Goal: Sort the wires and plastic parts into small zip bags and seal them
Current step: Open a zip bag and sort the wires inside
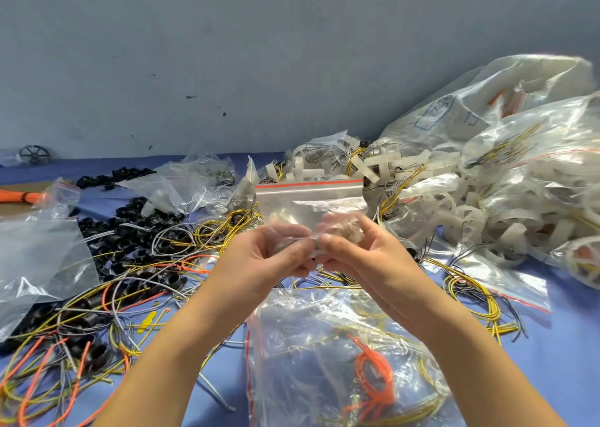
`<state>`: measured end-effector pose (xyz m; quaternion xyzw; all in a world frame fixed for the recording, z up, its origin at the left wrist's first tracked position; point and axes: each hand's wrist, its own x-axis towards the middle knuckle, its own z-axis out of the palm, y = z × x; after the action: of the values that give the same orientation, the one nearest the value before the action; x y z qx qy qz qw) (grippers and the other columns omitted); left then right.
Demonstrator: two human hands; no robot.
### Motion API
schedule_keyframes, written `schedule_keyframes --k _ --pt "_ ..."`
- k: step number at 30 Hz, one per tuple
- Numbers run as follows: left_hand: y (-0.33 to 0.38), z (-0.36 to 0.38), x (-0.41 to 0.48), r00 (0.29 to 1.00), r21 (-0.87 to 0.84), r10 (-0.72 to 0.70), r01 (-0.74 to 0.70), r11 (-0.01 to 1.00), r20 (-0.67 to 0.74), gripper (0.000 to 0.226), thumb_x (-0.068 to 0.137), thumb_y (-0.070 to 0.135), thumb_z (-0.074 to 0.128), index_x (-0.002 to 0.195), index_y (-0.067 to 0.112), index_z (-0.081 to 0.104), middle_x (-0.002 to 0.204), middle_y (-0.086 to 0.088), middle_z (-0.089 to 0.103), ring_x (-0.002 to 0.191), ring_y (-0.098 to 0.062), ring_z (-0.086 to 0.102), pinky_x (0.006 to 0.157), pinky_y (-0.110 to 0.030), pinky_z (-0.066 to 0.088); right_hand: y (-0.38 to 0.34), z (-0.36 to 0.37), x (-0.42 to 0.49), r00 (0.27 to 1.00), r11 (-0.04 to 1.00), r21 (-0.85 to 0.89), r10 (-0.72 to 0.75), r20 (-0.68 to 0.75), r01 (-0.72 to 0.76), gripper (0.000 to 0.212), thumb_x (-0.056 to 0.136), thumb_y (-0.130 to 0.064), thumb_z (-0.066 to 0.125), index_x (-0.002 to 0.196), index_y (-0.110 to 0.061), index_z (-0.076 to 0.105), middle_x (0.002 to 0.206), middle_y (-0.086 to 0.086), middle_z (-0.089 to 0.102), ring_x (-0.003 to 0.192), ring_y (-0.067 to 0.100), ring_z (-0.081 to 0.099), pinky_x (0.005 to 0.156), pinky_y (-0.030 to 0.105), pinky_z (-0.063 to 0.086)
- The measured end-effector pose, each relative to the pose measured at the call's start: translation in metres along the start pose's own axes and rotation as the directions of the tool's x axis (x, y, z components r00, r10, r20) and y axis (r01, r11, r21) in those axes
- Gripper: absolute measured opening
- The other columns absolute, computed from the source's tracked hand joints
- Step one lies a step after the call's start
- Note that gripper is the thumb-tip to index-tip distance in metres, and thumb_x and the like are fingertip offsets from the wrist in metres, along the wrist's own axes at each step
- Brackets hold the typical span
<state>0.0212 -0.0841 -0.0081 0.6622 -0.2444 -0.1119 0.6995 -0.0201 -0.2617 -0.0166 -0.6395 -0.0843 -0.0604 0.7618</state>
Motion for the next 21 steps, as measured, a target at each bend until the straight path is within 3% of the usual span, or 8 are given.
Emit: schedule_keyframes --k 2,6,9,12,17,19,21 --pt "0.0005 -0.0003 -0.0003 0.999 -0.044 -0.044 0.044 0.998 -0.002 0.025 0.08 0.021 0.068 0.1 0.005 0.069 0.087 -0.016 0.075 0.071 -0.021 0.071 0.064 -0.023 0.057 -0.0004 0.0 -0.0022 0.998 0.999 -0.015 -0.038 0.051 0.039 0.045 0.076 -0.028 0.079 0.115 -0.014 0.061 0.102 0.017 0.071 0.088 0.022 0.067 0.077 0.028 0.054" --pt "0.0022 -0.0033 -0.0012 0.994 -0.029 -0.101 0.102 0.994 0.031 0.044 0.08 0.037 0.064 0.103 0.0 0.068 0.094 -0.02 0.074 0.069 -0.024 0.071 0.056 -0.026 0.055 -0.0026 0.0038 -0.0034 0.996 0.994 -0.071 -0.085 -0.015 0.084 0.039 0.077 -0.026 0.079 0.109 -0.011 0.063 0.091 0.021 0.072 0.078 0.03 0.07 0.069 0.029 0.055" --pt "-0.0002 -0.0027 -0.0026 0.996 -0.058 -0.083 0.086 0.995 0.044 0.044 0.073 0.03 0.071 0.113 0.012 0.067 0.102 -0.011 0.072 0.079 -0.021 0.071 0.061 -0.028 0.056 -0.0048 0.0054 -0.0027 0.987 0.994 -0.074 -0.095 -0.126 0.086 0.029 0.074 -0.03 0.077 0.095 -0.013 0.066 0.078 0.014 0.074 0.063 0.022 0.069 0.06 0.026 0.057" --pt "-0.0025 0.0019 -0.0019 0.998 -0.062 -0.042 0.045 0.997 0.05 0.039 0.074 0.019 0.07 0.113 0.014 0.067 0.089 -0.01 0.071 0.071 -0.018 0.068 0.063 -0.025 0.055 -0.0044 0.0037 -0.0019 0.98 0.993 -0.112 -0.057 -0.19 0.037 0.027 0.072 -0.036 0.076 0.088 -0.017 0.068 0.076 0.012 0.075 0.063 0.02 0.07 0.058 0.027 0.057" --pt "0.0015 0.0029 -0.0003 0.995 -0.128 -0.086 0.079 0.989 -0.05 0.036 0.073 0.028 0.067 0.104 0.01 0.069 0.071 -0.017 0.068 0.056 -0.025 0.066 0.052 -0.026 0.054 -0.0031 0.0006 -0.0031 0.999 0.999 0.014 -0.047 0.013 0.047 0.029 0.081 -0.02 0.074 0.108 -0.018 0.065 0.096 0.017 0.073 0.082 0.024 0.069 0.07 0.026 0.054" --pt "0.0028 0.0014 -0.001 0.994 -0.096 -0.104 0.099 0.99 -0.047 0.038 0.076 0.029 0.065 0.107 0.007 0.067 0.076 -0.018 0.07 0.059 -0.027 0.067 0.051 -0.027 0.054 -0.0031 -0.0005 -0.003 0.999 0.998 0.054 -0.03 0.03 0.029 0.032 0.079 -0.02 0.075 0.11 -0.018 0.066 0.096 0.02 0.072 0.082 0.025 0.069 0.073 0.026 0.054" --pt "0.0039 0.001 -0.0019 0.998 -0.008 -0.06 0.059 0.998 -0.026 0.037 0.08 0.025 0.064 0.113 0.008 0.066 0.095 -0.014 0.074 0.075 -0.023 0.072 0.055 -0.027 0.055 -0.0031 0.0001 -0.0025 1.0 0.994 0.105 0.007 -0.008 -0.006 0.032 0.075 -0.023 0.077 0.104 -0.015 0.069 0.092 0.02 0.072 0.077 0.023 0.07 0.071 0.025 0.056"
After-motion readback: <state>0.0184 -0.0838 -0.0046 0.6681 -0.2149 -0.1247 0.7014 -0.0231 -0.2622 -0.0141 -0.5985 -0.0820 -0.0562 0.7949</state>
